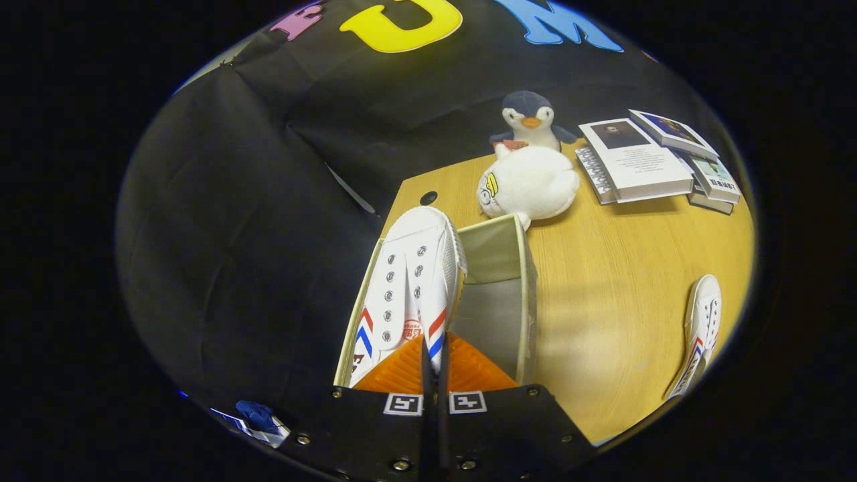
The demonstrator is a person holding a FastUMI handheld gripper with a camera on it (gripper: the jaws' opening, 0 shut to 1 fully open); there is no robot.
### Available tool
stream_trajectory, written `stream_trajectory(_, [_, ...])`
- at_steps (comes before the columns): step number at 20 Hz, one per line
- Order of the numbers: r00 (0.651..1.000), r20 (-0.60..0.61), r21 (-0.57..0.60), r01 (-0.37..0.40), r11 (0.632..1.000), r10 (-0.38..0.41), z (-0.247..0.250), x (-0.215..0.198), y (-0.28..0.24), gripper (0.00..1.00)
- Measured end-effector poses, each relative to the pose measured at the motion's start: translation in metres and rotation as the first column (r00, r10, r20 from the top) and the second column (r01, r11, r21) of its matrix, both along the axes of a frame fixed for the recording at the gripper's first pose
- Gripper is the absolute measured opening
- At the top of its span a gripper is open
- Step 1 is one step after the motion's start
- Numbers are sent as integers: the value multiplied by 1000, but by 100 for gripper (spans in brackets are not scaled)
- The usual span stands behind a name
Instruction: Open the storage box then place both shoes into the box .Put the left shoe in first, then the right shoe, with the right side of both shoes facing outward in a uniform manner.
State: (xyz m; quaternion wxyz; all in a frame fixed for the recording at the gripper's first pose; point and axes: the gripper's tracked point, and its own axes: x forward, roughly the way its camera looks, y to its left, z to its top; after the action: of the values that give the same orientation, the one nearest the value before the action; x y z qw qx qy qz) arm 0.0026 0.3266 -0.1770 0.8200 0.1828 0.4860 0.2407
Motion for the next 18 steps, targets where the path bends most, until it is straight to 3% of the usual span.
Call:
stream_trajectory(15, [994,-108,-108,-30,994,19,-75,-12,51,1])
stream_trajectory(17, [994,-104,-64,-49,997,42,-73,-12,61,3])
stream_trajectory(18, [993,-102,-8,-64,998,63,-63,-12,67,16])
